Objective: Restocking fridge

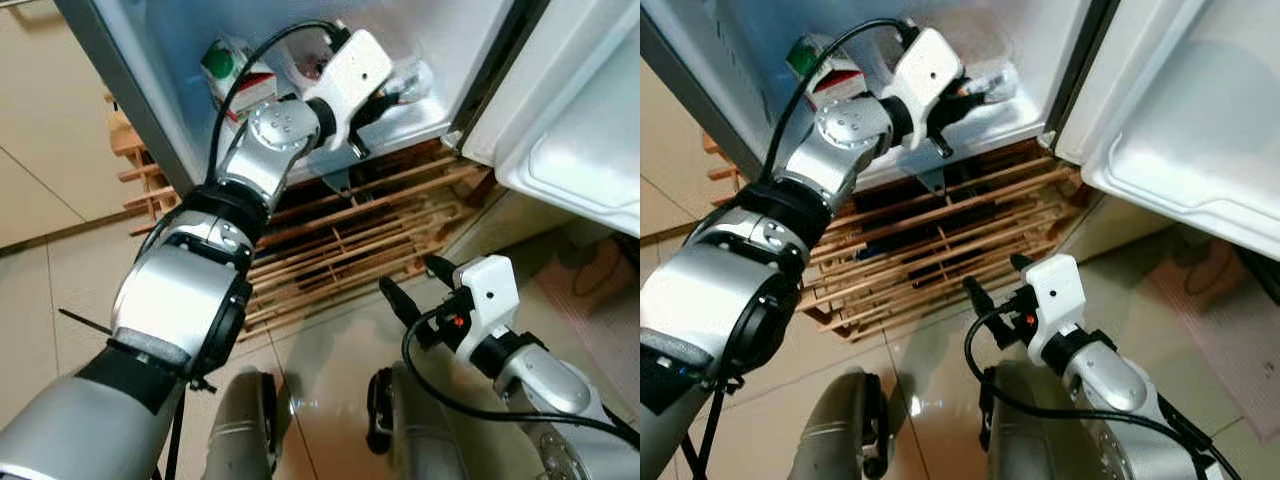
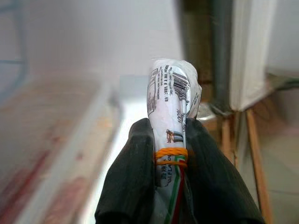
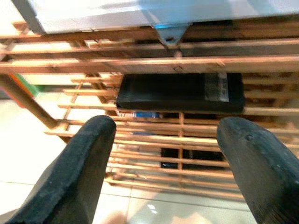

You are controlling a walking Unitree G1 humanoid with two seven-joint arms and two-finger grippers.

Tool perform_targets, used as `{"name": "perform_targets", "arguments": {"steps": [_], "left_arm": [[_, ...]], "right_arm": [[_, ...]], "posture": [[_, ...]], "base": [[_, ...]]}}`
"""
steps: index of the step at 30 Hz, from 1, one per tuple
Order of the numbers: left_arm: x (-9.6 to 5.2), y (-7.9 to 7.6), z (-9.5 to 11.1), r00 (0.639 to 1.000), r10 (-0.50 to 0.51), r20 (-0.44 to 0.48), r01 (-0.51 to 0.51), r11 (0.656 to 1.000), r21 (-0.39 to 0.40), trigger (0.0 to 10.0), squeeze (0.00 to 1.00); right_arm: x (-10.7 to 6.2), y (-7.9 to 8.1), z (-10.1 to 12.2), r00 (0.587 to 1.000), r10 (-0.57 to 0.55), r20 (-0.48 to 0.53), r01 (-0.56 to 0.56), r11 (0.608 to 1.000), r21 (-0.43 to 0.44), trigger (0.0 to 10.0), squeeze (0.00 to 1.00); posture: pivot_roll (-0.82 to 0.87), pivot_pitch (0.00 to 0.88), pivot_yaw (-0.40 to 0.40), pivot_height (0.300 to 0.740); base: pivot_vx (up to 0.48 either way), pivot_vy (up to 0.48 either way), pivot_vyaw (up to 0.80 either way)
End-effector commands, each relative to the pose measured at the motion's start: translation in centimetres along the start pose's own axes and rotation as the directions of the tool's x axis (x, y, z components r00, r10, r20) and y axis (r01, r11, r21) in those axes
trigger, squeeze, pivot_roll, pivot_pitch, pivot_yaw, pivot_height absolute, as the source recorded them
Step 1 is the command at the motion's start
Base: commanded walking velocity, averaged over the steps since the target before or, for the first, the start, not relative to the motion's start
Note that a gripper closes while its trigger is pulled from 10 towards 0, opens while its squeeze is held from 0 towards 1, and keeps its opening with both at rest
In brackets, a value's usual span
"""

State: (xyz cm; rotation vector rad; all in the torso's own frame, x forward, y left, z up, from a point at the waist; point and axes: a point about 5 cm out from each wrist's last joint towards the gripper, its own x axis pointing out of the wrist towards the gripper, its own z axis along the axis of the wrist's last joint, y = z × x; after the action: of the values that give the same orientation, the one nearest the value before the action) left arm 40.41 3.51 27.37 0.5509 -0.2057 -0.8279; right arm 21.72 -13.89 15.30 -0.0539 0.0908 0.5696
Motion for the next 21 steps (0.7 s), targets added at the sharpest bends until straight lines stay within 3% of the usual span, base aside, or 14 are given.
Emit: {"name": "perform_targets", "arguments": {"steps": [1, 7, 15, 20, 21], "left_arm": [[0.5, -0.2, 1.2, 0.999, -0.041, 0.009, 0.040, 0.996, 0.076, 10.0, 0.00], [0.6, -0.2, 1.1, 0.999, -0.044, -0.028, 0.047, 0.992, 0.119, 10.0, 0.00], [-0.1, 1.1, 0.5, 0.997, 0.039, -0.070, -0.028, 0.986, 0.162, 10.0, 0.00], [-0.3, 1.7, 0.5, 0.993, 0.087, -0.085, -0.069, 0.977, 0.203, 10.0, 0.00], [-0.3, 1.7, 0.4, 0.992, 0.095, -0.086, -0.076, 0.977, 0.201, 10.0, 0.21]], "right_arm": [[-0.1, 0.3, 1.2, 0.999, 0.040, 0.020, -0.040, 0.999, 0.003, 10.0, 0.00], [0.0, 0.5, 3.1, 0.995, 0.088, 0.053, -0.086, 0.996, -0.026, 10.0, 0.00], [-0.6, 0.4, 3.2, 0.997, 0.074, 0.029, -0.073, 0.997, -0.031, 10.0, 0.00], [-1.0, 1.3, 2.9, 0.997, 0.077, 0.016, -0.077, 0.997, -0.009, 10.0, 0.00], [-1.1, 1.4, 2.8, 0.997, 0.077, 0.015, -0.077, 0.997, -0.008, 10.0, 0.00]], "posture": [[-0.10, 0.356, -0.017, 0.662], [-0.13, 0.367, -0.033, 0.662], [-0.14, 0.365, -0.038, 0.662], [-0.14, 0.356, -0.039, 0.662], [-0.15, 0.357, -0.039, 0.662]], "base": [[0.000, 0.000, 0.00], [0.000, 0.000, 0.00], [0.000, 0.000, 0.00], [0.000, 0.000, 0.00], [0.000, 0.000, 0.00]]}}
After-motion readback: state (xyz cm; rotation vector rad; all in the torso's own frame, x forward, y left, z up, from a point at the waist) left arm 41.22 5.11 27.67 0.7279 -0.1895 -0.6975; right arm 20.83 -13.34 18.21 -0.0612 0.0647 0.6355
